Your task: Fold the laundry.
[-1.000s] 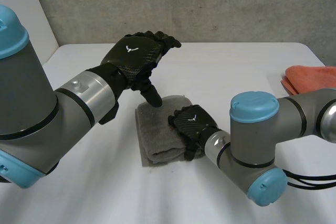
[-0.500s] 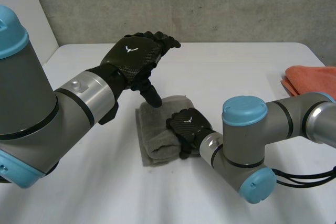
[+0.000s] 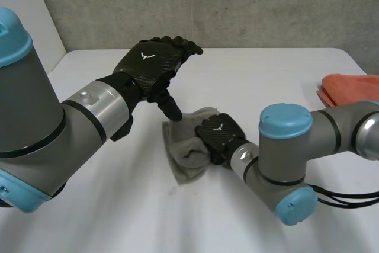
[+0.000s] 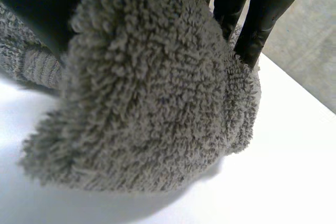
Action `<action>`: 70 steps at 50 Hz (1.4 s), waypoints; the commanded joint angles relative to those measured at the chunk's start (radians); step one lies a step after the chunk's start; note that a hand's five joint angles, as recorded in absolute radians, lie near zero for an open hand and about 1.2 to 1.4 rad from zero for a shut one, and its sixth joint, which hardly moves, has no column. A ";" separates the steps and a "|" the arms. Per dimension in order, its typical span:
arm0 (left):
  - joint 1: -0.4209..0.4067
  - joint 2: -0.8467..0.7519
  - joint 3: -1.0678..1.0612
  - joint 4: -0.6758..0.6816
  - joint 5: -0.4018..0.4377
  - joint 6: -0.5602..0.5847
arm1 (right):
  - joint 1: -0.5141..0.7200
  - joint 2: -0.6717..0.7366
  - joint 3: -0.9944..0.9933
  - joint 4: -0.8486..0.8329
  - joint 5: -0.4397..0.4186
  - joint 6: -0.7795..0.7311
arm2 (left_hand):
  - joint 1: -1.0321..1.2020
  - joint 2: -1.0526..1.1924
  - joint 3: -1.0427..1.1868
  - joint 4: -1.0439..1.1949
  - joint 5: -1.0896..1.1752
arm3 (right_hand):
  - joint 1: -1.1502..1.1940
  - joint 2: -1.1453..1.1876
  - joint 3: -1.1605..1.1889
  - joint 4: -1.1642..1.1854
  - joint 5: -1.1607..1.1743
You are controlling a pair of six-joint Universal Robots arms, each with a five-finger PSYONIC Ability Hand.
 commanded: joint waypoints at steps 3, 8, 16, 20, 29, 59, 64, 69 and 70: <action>0.003 -0.002 -0.001 0.000 0.000 -0.007 | -0.191 -0.092 0.094 -0.007 -0.088 -0.189 | -0.033 -0.027 -0.041 -0.027 -0.037 | 0.518 0.247 0.287 0.233 0.331; 0.003 -0.003 -0.001 0.000 0.000 -0.007 | -0.325 -0.105 0.098 0.002 -0.165 -0.267 | -0.033 -0.027 -0.041 -0.027 -0.037 | 0.518 0.247 0.287 0.233 0.331; 0.003 -0.006 -0.004 0.000 -0.001 -0.007 | -0.501 -0.093 0.064 0.004 -0.233 -0.374 | -0.033 -0.027 -0.041 -0.027 -0.037 | 0.518 0.247 0.287 0.233 0.331; 0.003 -0.011 -0.007 0.002 -0.003 -0.007 | -0.572 -0.075 0.036 0.002 -0.279 -0.431 | -0.033 -0.027 -0.041 -0.027 -0.037 | 0.518 0.247 0.287 0.233 0.331; 0.003 -0.014 -0.009 0.002 -0.005 -0.007 | -0.644 -0.024 -0.109 -0.007 -0.388 -0.465 | -0.030 -0.024 -0.038 -0.024 -0.034 | 0.518 0.247 0.287 0.233 0.331; 0.009 -0.038 -0.016 0.005 -0.006 -0.005 | -0.984 0.290 -0.631 -0.032 -0.642 -0.058 | -0.030 -0.024 -0.038 -0.024 -0.034 | 0.518 0.247 0.287 0.233 0.331; 0.009 -0.049 -0.015 0.006 -0.006 -0.005 | -1.012 0.307 -0.622 -0.026 -0.647 -0.060 | -0.030 -0.024 -0.038 -0.024 -0.034 | 0.518 0.247 0.287 0.233 0.331; 0.009 -0.052 -0.015 0.006 -0.006 -0.005 | -1.027 0.292 -0.600 -0.001 -0.644 -0.058 | -0.030 -0.024 -0.038 -0.024 -0.034 | 0.030 -0.241 -0.200 -0.254 -0.156; 0.011 -0.052 -0.015 0.006 -0.006 -0.005 | -1.031 0.289 -0.594 0.020 -0.642 -0.058 | -0.030 -0.024 -0.038 -0.024 -0.034 | -0.463 -0.734 -0.694 -0.747 -0.649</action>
